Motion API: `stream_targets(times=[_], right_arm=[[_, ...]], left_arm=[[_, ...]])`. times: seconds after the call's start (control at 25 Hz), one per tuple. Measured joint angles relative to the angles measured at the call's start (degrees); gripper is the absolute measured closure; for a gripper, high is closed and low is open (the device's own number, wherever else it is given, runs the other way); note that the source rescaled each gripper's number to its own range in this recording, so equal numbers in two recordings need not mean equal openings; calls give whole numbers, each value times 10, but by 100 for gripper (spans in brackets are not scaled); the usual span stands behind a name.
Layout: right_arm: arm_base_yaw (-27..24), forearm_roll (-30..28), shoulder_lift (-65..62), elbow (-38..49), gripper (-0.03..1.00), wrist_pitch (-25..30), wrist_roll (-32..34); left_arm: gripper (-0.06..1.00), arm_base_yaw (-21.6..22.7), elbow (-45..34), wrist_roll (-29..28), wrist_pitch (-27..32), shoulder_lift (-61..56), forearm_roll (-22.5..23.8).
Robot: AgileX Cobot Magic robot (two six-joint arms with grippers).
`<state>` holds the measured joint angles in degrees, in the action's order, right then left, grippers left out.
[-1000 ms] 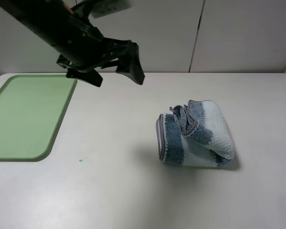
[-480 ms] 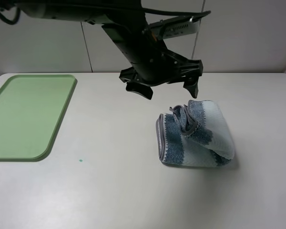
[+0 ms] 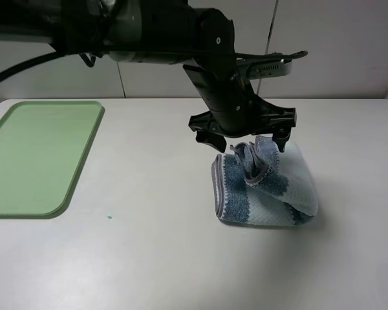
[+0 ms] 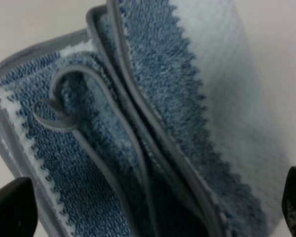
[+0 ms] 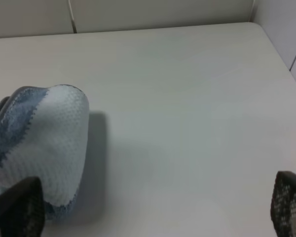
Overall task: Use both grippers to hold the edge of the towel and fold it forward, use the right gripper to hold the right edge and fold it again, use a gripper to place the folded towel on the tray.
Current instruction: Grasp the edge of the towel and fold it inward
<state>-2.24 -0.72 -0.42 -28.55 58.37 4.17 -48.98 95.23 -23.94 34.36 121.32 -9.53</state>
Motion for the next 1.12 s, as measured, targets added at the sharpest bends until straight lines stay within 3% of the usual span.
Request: stream_targets(times=[0.48,1.12], right_arm=[[0,0,0,0,-3,0,0],[0,1,0,0,-3,0,0]], left_arm=[[-5,-8,1,-18,-10,48,-1],[-5,-8,1,-19,69,55,47]])
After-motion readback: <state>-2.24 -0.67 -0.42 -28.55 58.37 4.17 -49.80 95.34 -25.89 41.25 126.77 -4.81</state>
